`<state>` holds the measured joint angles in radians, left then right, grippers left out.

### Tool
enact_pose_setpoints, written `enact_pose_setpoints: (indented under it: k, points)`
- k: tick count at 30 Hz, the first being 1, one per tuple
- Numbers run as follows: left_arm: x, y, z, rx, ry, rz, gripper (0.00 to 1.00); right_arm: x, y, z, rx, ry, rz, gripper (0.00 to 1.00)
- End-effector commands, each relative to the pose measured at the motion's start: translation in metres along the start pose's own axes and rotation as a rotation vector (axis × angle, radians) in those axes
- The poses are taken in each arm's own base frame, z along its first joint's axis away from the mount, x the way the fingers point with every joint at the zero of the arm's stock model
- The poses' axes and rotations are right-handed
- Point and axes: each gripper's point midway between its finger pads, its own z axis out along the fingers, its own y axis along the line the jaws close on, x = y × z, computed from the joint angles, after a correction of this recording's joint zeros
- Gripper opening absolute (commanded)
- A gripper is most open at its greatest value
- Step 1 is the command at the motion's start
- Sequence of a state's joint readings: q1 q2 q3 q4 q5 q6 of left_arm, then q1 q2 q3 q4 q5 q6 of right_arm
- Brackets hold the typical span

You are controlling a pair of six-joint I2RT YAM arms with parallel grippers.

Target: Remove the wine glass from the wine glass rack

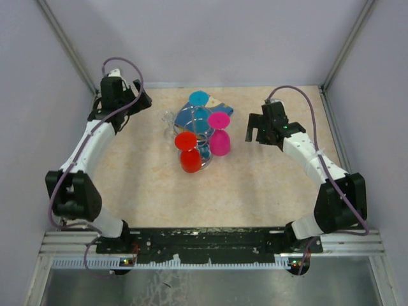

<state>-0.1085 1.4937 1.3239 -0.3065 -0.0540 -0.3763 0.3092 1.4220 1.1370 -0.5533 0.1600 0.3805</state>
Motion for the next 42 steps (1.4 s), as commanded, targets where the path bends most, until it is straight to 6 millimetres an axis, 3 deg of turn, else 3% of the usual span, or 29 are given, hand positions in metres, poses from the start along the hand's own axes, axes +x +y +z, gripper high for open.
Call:
enact_pose_setpoints:
  k: [1, 5, 9, 14, 16, 21, 33, 42]
  points:
    - [-0.011, -0.024, 0.050, 0.100, 0.016, -0.003, 0.92, -0.017, 0.011, 0.007, -0.066, -0.069, -0.018, 0.99]
    - [-0.013, -0.042, 0.093, 0.161, 0.051, -0.006, 0.87, -0.017, 0.014, 0.003, -0.114, -0.071, -0.016, 0.99]
    - [-0.011, -0.065, 0.130, 0.277, 0.092, -0.003, 0.90, -0.023, 0.024, -0.008, -0.191, -0.098, -0.010, 0.99]
    - [0.000, -0.112, 0.156, 0.542, 0.167, -0.057, 0.93, -0.020, 0.021, -0.007, -0.184, -0.093, -0.010, 0.99]
    - [0.018, -0.122, 0.171, 0.629, 0.238, -0.109, 0.93, -0.017, 0.020, -0.005, -0.182, -0.083, -0.012, 0.99]
    - [0.041, -0.149, 0.177, 0.786, 0.357, -0.194, 0.94, -0.012, 0.016, -0.001, -0.166, -0.069, -0.013, 0.99]
    - [0.095, -0.171, 0.170, 0.860, 0.578, -0.276, 0.96, -0.009, 0.015, 0.009, -0.160, -0.050, -0.008, 0.99]
    - [0.163, -0.130, 0.186, 0.611, 0.760, -0.294, 0.97, -0.011, 0.011, 0.010, -0.152, -0.057, 0.007, 0.99]
